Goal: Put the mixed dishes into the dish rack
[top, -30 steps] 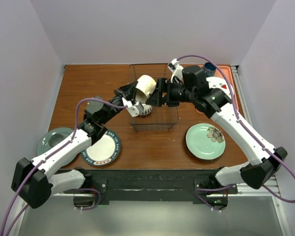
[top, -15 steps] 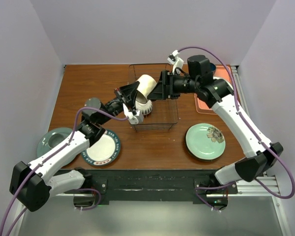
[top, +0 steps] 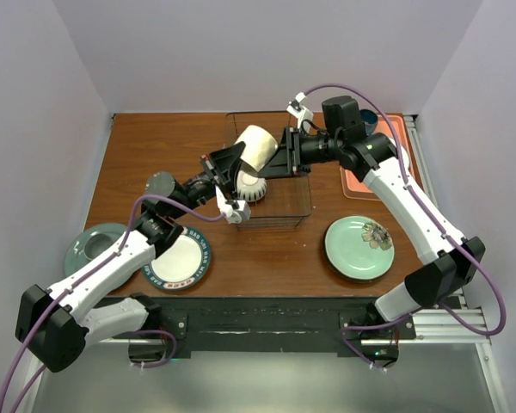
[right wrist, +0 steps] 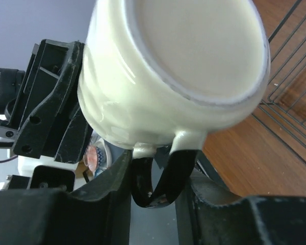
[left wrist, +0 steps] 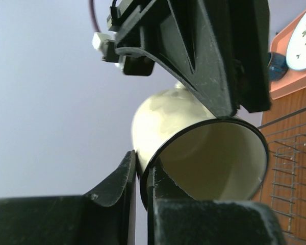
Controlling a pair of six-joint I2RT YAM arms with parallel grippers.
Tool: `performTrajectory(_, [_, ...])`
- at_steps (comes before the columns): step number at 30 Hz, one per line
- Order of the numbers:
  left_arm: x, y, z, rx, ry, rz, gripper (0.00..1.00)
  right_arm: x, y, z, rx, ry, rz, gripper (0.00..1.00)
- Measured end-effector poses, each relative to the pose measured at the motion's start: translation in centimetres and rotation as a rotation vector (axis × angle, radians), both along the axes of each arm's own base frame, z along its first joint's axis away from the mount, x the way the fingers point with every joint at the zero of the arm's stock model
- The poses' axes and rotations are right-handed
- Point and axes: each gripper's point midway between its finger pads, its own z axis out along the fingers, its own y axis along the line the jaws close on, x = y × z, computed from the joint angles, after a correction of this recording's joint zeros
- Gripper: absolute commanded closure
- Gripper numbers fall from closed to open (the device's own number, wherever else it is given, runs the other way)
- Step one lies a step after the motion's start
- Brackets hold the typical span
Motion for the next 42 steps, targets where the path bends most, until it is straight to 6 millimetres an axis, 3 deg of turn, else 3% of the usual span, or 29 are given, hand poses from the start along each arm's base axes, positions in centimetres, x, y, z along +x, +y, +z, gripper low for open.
performTrajectory(2, [-0.1,0.0,0.3,0.007,-0.024,0.001,1.0,0.1,-0.1,0.4,0.019,0.049,-0.025,1.0])
performTrajectory(11, [-0.4,0.1,0.7,0.002,-0.033,-0.005,1.0,-0.1,0.0,1.2,0.051,0.114,-0.038,1.0])
performTrajectory(16, [-0.4,0.1,0.6,-0.002,-0.019,-0.008,1.0,-0.1,-0.1,1.0,0.044,0.095,-0.032,0.78])
performTrajectory(18, [-0.5,0.1,0.6,-0.002,-0.012,-0.012,1.0,-0.1,-0.1,1.0,0.041,0.087,-0.027,0.75])
performTrajectory(22, [-0.8,0.0,0.5,-0.007,0.013,-0.026,1.0,-0.4,-0.1,0.8,0.034,0.071,-0.005,0.57])
performTrajectory(23, [-0.9,0.0,0.4,-0.007,0.023,-0.032,1.0,-0.5,-0.1,0.7,0.029,0.058,0.004,0.47])
performTrajectory(28, [-1.7,-0.2,-0.1,-0.011,0.087,-0.074,1.0,-1.1,-0.1,0.2,0.015,-0.015,0.075,0.43])
performTrajectory(32, [-2.1,-0.1,0.0,-0.015,0.099,-0.083,1.0,-1.4,0.0,0.2,0.024,-0.028,0.103,0.5])
performTrajectory(35, [-2.3,-0.1,0.1,-0.012,0.096,-0.09,1.0,-1.6,-0.1,0.0,0.035,-0.006,0.107,0.72])
performTrajectory(36, [-2.5,-0.1,0.2,-0.007,0.089,-0.094,1.0,-1.8,-0.1,0.0,0.043,0.016,0.106,0.9])
performTrajectory(37, [-2.6,-0.1,0.3,-0.004,0.081,-0.096,1.0,-1.8,-0.1,0.0,0.051,0.042,0.101,0.97])
performTrajectory(42, [-3.3,-0.1,1.1,0.007,0.017,-0.11,1.0,-2.0,-0.4,1.2,0.111,0.159,0.08,1.0])
